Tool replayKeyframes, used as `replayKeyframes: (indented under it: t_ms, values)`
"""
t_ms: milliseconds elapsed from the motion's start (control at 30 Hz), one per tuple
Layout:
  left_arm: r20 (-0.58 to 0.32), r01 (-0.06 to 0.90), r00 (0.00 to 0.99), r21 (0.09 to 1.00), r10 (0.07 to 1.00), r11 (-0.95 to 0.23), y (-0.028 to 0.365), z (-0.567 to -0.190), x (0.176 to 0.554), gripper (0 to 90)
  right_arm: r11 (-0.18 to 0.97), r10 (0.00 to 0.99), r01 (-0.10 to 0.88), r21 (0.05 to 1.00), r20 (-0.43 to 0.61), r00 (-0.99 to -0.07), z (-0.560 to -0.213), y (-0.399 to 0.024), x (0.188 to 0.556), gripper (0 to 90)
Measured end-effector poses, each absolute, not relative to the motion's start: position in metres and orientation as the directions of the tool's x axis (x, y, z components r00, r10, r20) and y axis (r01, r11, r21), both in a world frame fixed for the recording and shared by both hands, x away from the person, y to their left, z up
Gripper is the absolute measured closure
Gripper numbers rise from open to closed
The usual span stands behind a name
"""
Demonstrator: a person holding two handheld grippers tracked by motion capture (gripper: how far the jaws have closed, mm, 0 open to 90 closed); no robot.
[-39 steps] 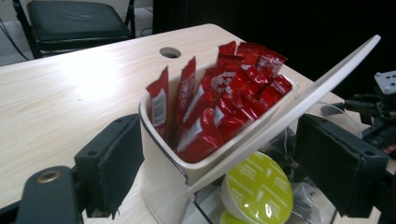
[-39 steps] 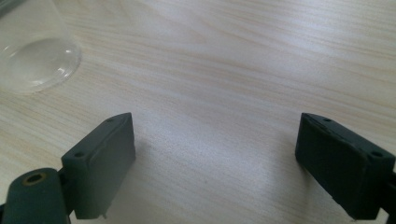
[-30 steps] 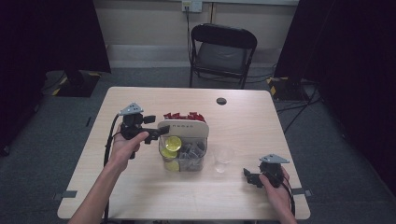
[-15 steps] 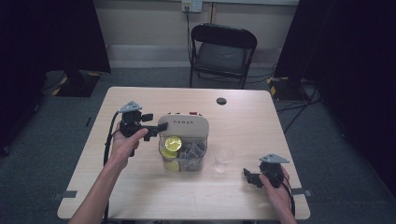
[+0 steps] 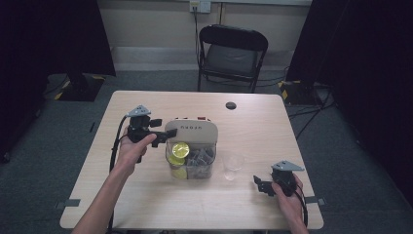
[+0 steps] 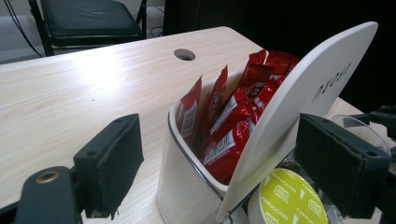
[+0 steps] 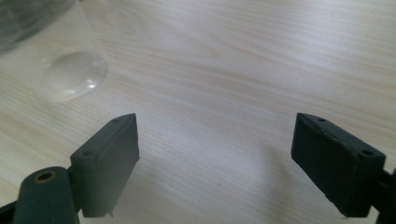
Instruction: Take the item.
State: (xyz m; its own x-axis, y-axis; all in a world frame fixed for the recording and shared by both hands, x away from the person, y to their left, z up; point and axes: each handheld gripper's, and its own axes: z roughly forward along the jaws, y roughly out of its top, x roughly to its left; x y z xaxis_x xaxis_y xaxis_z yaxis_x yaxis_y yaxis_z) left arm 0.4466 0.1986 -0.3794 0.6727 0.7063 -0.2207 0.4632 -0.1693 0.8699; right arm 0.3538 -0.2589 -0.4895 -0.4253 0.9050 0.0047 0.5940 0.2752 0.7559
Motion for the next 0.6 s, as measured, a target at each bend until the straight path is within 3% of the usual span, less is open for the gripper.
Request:
replayKeyframes:
  t_ms: [600]
  values:
    - [-0.209, 0.459, 0.671, 0.871, 0.711, -0.177, 0.197, -0.378, 0.446, 15.0, 0.261, 0.829, 0.486, 0.834, 0.064, -0.555, -0.439, -0.234, 0.336, 22.9]
